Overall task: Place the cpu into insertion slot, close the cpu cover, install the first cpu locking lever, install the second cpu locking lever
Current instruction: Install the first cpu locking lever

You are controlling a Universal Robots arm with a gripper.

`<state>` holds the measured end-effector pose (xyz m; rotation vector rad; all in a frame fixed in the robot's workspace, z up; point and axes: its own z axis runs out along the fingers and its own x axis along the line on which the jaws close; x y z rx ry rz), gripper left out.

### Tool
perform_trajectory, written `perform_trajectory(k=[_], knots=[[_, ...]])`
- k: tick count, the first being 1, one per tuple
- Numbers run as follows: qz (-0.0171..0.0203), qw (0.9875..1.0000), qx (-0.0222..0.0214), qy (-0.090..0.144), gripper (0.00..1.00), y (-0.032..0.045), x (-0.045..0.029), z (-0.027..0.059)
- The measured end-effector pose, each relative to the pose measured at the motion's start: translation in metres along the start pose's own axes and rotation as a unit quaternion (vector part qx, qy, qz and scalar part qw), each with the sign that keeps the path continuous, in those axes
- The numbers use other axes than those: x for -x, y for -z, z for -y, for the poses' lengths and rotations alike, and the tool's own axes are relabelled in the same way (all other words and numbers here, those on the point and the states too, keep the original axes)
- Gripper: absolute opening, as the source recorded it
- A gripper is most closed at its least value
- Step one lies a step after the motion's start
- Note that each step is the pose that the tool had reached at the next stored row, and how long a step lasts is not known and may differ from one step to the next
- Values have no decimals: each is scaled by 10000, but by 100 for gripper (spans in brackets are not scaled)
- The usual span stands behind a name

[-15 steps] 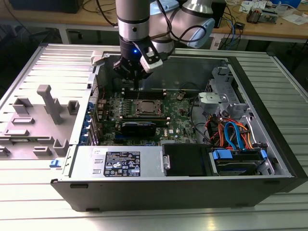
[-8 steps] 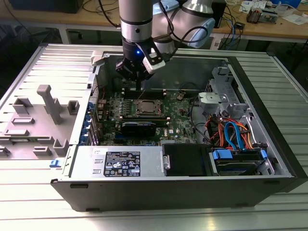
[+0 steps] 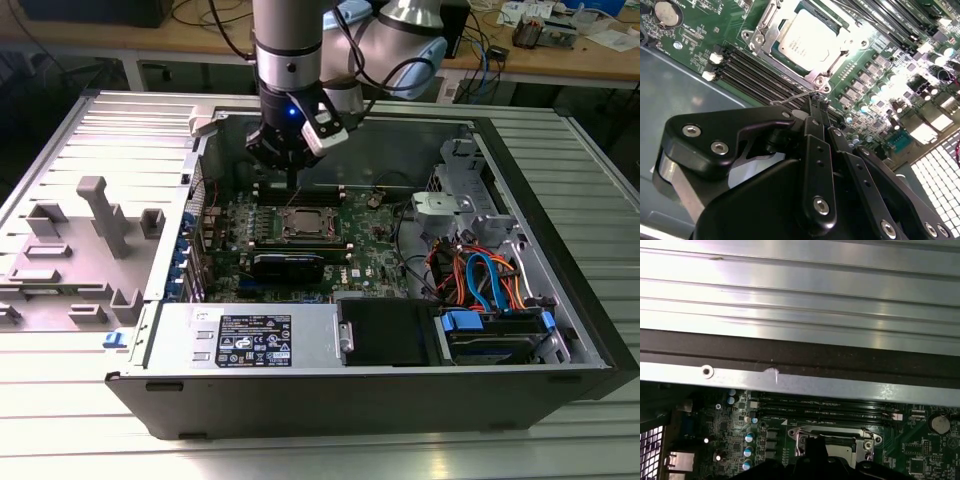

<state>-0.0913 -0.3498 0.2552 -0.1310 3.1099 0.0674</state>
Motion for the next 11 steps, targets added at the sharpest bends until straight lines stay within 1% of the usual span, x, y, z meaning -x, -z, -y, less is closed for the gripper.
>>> perform_trajectory(k=[6, 11], knots=[[0, 10000, 0, 0, 11, -19, 58, -4], [-1, 10000, -1, 0, 11, -29, 81, -4]])
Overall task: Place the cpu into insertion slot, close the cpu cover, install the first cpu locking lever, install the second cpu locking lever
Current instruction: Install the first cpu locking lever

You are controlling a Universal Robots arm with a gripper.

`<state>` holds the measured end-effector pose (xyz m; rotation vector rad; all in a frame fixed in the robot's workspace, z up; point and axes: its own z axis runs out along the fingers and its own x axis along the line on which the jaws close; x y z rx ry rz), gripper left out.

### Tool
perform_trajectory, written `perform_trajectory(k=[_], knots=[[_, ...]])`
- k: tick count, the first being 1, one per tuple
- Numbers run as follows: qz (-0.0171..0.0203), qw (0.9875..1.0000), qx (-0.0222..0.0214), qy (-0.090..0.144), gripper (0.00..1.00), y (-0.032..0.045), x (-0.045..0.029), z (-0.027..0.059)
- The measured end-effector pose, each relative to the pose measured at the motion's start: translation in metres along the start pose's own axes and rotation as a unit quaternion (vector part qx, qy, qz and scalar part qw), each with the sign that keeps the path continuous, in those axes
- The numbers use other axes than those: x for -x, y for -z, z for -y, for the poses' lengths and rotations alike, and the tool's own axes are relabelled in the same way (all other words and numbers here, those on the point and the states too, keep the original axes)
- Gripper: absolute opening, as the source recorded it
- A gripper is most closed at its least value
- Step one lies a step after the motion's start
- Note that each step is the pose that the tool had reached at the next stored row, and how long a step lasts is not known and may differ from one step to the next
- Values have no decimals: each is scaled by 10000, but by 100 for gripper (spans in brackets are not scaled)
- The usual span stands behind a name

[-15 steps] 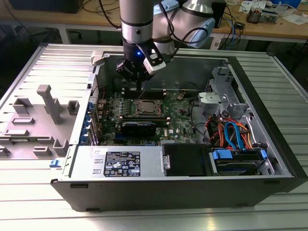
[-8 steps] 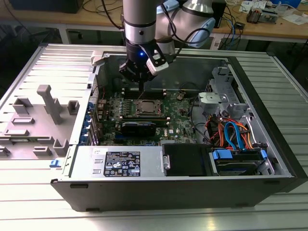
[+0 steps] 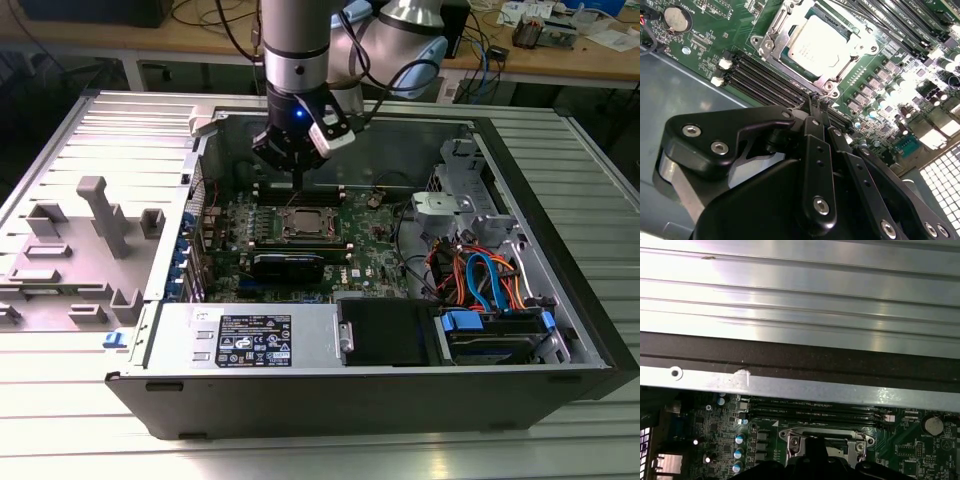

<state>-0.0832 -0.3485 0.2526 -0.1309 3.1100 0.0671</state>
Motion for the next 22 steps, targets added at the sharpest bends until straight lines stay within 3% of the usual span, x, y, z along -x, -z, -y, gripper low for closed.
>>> perform_trajectory(k=[22], knots=[[2, 10000, 0, -23, 11, -56, 2, -63]])
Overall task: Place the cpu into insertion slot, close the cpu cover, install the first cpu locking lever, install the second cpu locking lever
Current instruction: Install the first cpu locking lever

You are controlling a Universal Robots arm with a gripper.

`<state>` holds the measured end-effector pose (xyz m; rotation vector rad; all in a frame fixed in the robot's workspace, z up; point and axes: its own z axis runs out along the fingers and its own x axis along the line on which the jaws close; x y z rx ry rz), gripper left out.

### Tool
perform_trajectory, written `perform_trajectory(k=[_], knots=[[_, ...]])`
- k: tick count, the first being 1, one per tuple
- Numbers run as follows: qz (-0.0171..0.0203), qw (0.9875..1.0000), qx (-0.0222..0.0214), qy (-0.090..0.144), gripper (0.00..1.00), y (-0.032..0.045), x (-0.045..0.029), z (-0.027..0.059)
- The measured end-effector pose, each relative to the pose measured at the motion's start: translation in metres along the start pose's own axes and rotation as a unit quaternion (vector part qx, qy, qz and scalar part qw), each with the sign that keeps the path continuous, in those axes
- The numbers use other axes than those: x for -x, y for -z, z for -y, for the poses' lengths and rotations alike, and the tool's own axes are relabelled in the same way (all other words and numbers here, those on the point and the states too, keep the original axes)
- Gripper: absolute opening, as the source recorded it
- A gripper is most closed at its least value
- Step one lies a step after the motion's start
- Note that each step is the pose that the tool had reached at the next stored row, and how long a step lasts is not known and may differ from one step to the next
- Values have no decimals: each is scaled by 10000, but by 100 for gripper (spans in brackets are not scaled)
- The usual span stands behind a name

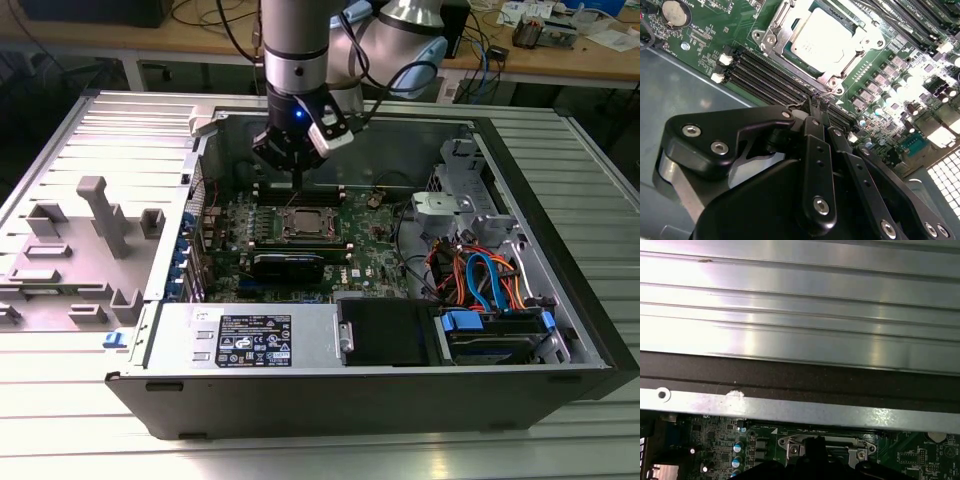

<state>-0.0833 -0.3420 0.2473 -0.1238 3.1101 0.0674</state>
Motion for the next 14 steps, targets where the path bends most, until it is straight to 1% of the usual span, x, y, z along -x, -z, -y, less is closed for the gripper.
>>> perform_trajectory(k=[4, 8, 14], knots=[[1, 10000, -1, -25, 11, -30, 43, 5], [6, 9999, -5, -139, 11, -53, 91, 10], [10, 9997, -8, -248, 11, -85, 127, 14]])
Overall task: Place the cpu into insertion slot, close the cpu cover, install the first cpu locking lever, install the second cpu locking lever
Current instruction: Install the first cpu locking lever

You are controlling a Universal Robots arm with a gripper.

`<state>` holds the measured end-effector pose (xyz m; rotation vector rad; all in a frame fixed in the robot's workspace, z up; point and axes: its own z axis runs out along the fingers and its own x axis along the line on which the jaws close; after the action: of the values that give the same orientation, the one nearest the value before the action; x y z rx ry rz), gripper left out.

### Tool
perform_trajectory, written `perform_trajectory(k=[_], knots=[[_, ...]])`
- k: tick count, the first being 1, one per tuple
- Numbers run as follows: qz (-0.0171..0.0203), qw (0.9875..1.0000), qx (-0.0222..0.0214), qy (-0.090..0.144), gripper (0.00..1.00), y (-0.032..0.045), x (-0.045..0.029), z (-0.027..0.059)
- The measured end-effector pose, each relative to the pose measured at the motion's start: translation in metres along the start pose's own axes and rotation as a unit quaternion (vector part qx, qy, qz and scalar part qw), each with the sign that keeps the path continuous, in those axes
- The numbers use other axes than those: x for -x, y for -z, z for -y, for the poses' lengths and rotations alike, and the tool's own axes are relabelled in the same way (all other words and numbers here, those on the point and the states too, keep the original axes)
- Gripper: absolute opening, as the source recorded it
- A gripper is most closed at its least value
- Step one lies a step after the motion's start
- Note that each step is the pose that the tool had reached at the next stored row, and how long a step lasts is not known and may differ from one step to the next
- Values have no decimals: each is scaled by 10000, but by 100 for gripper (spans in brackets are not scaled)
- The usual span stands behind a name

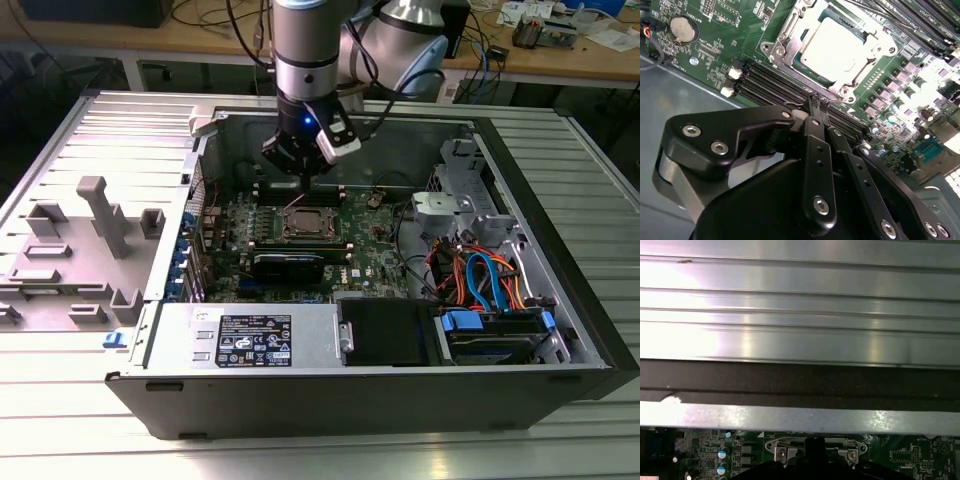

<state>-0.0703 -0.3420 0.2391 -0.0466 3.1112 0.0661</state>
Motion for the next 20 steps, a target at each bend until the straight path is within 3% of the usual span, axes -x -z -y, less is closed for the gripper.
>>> perform_trajectory(k=[13, 20], knots=[[8, 9998, -6, -192, 11, -127, 112, 9], [10, 9997, -6, -232, 11, -176, 139, 12]])
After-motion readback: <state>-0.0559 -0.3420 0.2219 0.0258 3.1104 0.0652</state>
